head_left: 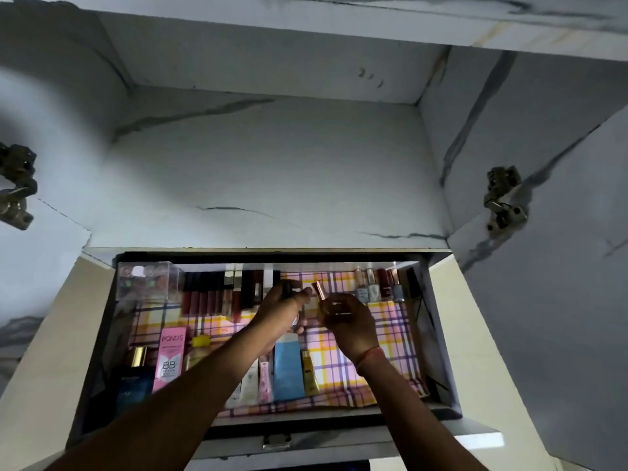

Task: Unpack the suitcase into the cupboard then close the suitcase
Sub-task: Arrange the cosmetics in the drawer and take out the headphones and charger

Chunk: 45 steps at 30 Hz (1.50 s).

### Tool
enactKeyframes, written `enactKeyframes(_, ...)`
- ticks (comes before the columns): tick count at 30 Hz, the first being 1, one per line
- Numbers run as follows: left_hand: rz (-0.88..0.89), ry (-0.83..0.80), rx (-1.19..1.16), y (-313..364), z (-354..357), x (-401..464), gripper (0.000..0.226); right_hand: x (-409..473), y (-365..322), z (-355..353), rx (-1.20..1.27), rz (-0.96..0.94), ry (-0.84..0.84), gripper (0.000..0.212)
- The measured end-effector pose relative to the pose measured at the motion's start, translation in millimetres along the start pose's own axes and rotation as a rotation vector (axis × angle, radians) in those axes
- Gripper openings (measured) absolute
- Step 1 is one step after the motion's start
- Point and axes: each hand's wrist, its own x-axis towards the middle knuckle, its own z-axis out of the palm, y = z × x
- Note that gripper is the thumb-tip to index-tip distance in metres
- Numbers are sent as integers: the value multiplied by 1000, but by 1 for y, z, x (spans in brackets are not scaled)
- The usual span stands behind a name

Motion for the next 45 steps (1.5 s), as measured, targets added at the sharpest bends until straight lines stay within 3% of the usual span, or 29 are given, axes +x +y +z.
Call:
enactKeyframes(1, -8, 6, 14, 0, 0, 0, 9, 4, 4, -1, -205, -59, 39, 6)
enactKeyframes(4, -80, -10, -12, -6, 0, 1, 5, 15, 11, -3, -701, -100, 134, 24)
enactKeyframes(6, -114, -40, -9, -11, -1, 3, 19, 24, 17, -2, -929, -195, 159, 27)
enactKeyframes(9, -117, -61, 15, -14, -2, 3, 38, 37, 28, 1, -1065, -199, 179, 25)
enactKeyframes(14, -65, -58, 36, -9, -6, -9, 45, 42, 43, 5, -1165, -227, 232, 29)
enactKeyframes(17, -43, -24, -5, -13, -9, -11, 61, 44, 45, 5, -1156, -250, 230, 40)
enactKeyframes(21, -65, 18, -90, -17, -16, -5, 49, 45, 50, 3, -1122, -398, 121, 43)
enactKeyframes(27, -24, 35, -163, -12, -10, -6, 19, 50, 54, -7, -1188, -387, 61, 47)
enactKeyframes(31, 14, 56, -86, -14, -9, -4, 18, 54, 51, -8, -1194, -373, 67, 41)
enactKeyframes(39, -28, 66, -189, -11, -6, 2, 17, 54, 55, -10, -1157, -394, 100, 38)
enactKeyframes(42, -18, 55, -190, -12, -4, 5, 17, 53, 49, -12, -992, -459, 89, 41)
enactKeyframes(45, -6, 54, -188, -14, -3, 11, 16, 44, 38, -9, -631, -487, -14, 45)
